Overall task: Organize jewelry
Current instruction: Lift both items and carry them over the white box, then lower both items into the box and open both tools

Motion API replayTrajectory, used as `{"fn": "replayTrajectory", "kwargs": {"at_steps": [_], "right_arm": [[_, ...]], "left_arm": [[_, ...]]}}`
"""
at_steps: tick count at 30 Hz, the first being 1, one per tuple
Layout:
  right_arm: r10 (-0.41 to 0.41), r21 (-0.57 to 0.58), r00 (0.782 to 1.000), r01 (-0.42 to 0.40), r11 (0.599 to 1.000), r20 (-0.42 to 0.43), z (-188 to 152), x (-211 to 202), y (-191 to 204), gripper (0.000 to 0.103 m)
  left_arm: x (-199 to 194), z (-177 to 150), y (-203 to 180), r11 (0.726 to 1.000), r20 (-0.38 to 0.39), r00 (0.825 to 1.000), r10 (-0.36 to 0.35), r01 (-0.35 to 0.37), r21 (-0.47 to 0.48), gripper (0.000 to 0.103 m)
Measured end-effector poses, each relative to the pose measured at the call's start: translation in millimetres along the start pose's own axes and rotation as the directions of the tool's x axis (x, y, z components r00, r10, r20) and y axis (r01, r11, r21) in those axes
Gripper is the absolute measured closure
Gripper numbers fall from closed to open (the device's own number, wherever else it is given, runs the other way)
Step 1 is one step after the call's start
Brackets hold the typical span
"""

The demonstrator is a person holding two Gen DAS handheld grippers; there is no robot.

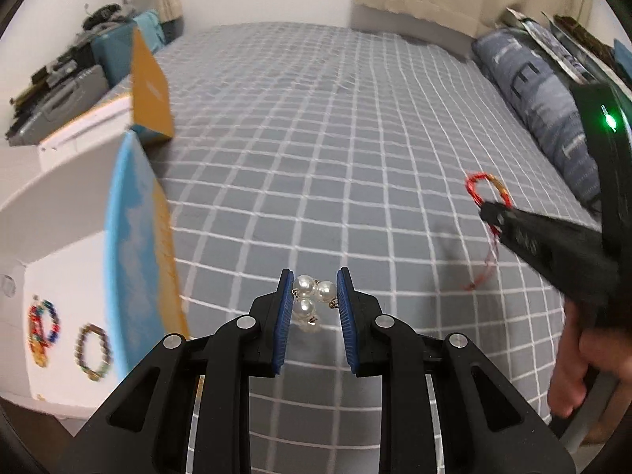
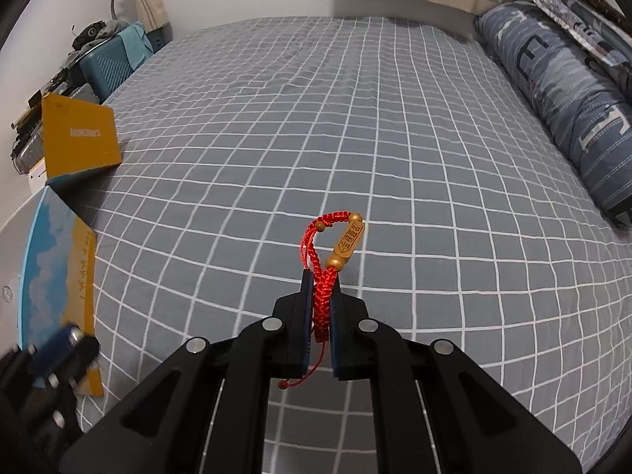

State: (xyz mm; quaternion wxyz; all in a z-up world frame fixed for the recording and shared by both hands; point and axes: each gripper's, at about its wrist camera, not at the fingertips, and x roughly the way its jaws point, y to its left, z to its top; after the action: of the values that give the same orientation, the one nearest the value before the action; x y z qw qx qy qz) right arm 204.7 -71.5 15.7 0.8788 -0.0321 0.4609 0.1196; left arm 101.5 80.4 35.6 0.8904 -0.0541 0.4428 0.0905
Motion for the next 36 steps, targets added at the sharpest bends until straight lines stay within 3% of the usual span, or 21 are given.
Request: {"fn": "replayTrajectory", "kwargs": {"at_steps": [4,13,22,28,36], "right_arm": [[-0.002,-0.025,1.000,0.003,1.000,0.027,-1,-15,26,0.096],[0.082,-0.074,0.993,-0.076,0.994,0.088,0,-55,89,0.096],[0.228,-0.218,0.961,-0.191,0.957,0.157,-4,-100,184,0.096],[0.325,-0.305,0.936,-0.274,0.912,0.133,-6,-105,247,0.096],[0.334,-0.353,0.941,-0.296,0.888,0.051,-24,-73,300,0.096]], "left_arm": [[-14,11,19,1.000,0.028,0.999,0.020,-0.019,-0.019,0.081],[-50,17,73,0.996,0.076,0.996,0.041,-0.035,-0.080,0.081],[-87,0,149,0.981,0.120,0.986,0.118,-0.097,-0.168,0.081],[-97,-15,202,0.959,0.106,0.978,0.180,-0.151,-0.239,0.081],[-87,-33,254,0.932,0.042,0.973,0.229,-0.206,-0.298,0.081]]}}
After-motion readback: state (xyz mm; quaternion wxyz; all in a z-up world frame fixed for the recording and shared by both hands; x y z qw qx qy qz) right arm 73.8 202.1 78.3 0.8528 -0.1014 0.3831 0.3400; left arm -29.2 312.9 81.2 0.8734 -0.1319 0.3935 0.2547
